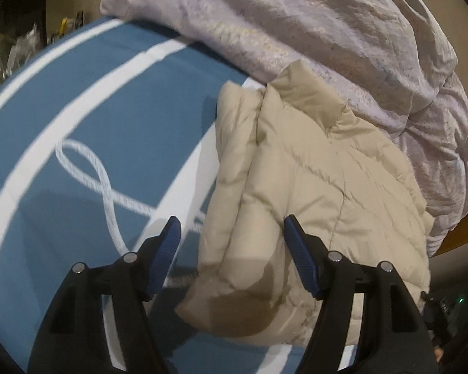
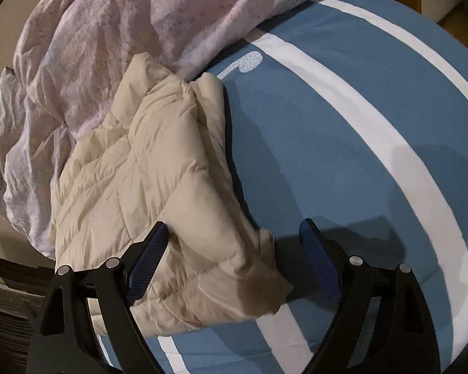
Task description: Fold large clothes
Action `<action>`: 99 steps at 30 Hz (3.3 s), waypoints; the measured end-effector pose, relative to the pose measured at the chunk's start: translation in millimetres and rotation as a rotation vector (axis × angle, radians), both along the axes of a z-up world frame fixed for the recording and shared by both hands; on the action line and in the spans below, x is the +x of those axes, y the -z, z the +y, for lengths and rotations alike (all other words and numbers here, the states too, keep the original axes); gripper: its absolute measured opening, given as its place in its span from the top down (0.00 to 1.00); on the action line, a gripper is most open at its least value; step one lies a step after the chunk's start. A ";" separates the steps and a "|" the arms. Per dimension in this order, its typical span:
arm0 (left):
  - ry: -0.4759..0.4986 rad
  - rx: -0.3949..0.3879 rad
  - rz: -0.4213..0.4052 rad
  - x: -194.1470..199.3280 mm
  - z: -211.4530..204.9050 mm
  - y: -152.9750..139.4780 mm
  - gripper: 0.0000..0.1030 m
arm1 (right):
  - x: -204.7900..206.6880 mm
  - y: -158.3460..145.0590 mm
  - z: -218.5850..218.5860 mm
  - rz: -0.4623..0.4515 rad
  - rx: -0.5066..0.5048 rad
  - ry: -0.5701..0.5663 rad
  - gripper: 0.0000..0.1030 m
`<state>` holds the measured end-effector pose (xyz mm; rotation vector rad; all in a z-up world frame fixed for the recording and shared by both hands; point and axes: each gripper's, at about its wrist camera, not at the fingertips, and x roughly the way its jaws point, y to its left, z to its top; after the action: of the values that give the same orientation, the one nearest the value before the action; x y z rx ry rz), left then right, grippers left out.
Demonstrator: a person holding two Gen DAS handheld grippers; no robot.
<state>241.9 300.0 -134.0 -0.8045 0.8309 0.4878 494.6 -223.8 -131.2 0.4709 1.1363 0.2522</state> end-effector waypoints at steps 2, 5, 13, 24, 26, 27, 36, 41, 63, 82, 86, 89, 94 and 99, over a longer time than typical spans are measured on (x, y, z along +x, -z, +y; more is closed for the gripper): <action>0.000 -0.025 -0.009 -1.7 -4.0 2.5 0.40 | -4.7 -0.2 1.1 -0.001 0.010 -0.006 0.18; 0.006 -0.043 -0.015 -1.0 -9.8 3.4 0.46 | -10.4 0.4 4.1 0.006 0.027 -0.015 0.30; -0.045 -0.107 -0.057 -5.1 -15.5 1.7 0.75 | -18.3 3.3 0.1 0.021 0.133 0.033 0.69; -0.061 -0.068 -0.117 -38.2 -20.0 -29.0 0.89 | -48.9 -26.0 -2.8 -0.021 0.208 -0.013 0.82; -0.072 -0.063 -0.122 -48.5 -20.2 -31.4 0.89 | -59.4 -27.0 -1.1 -0.018 0.206 -0.035 0.82; -0.076 -0.060 -0.123 -54.9 -20.2 -32.4 0.89 | -63.1 -26.9 -0.4 -0.016 0.205 -0.041 0.82; -0.153 -0.036 -0.112 -134.6 -17.6 -31.5 0.89 | -124.5 -15.6 13.3 0.014 0.202 -0.136 0.82; -0.194 -0.016 -0.095 -173.9 -14.2 -31.7 0.89 | -152.9 -8.0 25.2 0.026 0.191 -0.192 0.82; -0.261 -0.081 -0.064 -214.3 -6.6 -13.4 0.48 | -193.0 -67.4 71.3 -0.264 -0.112 -0.357 0.59; -0.299 -0.118 -0.062 -206.6 -9.0 2.1 0.36 | -203.0 -8.6 149.2 -0.229 -0.331 -0.547 0.58; -0.323 -0.135 -0.064 -204.6 -6.8 9.1 0.36 | -203.0 -2.4 152.8 -0.231 -0.346 -0.554 0.58; -0.334 -0.127 -0.063 -203.1 -7.2 8.8 0.36 | -203.2 -0.8 151.8 -0.234 -0.341 -0.554 0.58; -0.353 -0.146 -0.074 -202.9 -7.7 10.5 0.49 | -204.5 -0.5 150.5 -0.238 -0.329 -0.551 0.58; -0.344 -0.150 -0.103 -203.9 -9.2 4.4 0.75 | -205.5 0.4 149.4 -0.245 -0.321 -0.549 0.58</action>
<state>37.9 290.8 -138.4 -1.1108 0.6397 0.6873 289.1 -74.4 -131.6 -0.1639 1.0217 0.5773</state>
